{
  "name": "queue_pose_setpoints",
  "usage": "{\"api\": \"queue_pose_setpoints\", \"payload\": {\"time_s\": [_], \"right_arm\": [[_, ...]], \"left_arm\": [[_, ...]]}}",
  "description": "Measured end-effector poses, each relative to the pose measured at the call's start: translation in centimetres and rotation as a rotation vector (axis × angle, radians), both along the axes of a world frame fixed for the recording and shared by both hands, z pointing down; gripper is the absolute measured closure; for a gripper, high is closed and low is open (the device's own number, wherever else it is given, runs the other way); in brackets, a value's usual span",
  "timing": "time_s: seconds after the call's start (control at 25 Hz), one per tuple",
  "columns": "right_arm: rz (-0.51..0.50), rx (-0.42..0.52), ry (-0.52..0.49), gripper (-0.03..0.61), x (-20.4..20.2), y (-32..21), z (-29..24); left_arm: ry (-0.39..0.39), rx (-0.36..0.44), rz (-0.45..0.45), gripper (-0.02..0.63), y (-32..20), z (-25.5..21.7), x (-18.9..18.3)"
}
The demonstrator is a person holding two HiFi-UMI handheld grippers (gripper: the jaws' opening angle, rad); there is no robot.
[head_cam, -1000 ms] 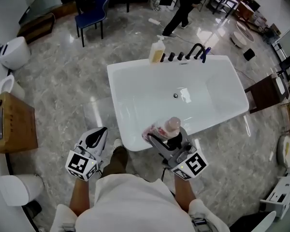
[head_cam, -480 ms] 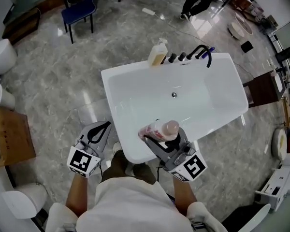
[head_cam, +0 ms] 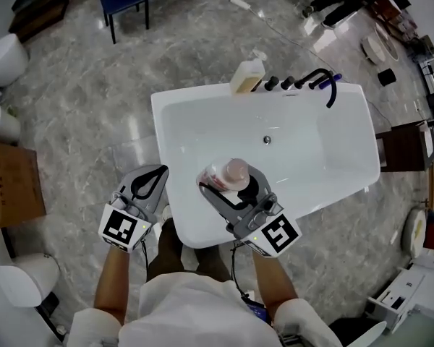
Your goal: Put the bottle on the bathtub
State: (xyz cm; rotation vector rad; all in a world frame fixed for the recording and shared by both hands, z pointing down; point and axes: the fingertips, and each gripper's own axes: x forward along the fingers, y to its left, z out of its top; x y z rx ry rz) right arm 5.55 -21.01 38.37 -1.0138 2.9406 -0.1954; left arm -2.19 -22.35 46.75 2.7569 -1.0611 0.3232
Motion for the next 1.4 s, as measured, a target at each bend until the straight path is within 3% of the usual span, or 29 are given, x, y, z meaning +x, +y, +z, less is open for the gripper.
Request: {"api": "queue_pose_setpoints", "payload": {"time_s": [0.68,1.0,1.4], "right_arm": [[0.041,-0.020,0.019,0.336,-5.0,-21.2,18.8],[0.066,-0.033,0.034,0.336,-8.9,-29.9,29.0],[0.192,-0.022,0.091,0.336,-10.8,-37.1,39.0]], "left_arm": [[0.043,-0.072,-0.108,0.612,-11.3,17.2,-2.9],[0.094,-0.149,-0.140,0.612,-12.3,24.7,-4.0],[0.093,-0.224,-0.179,0.612,-11.3,30.3,-7.1]]}}
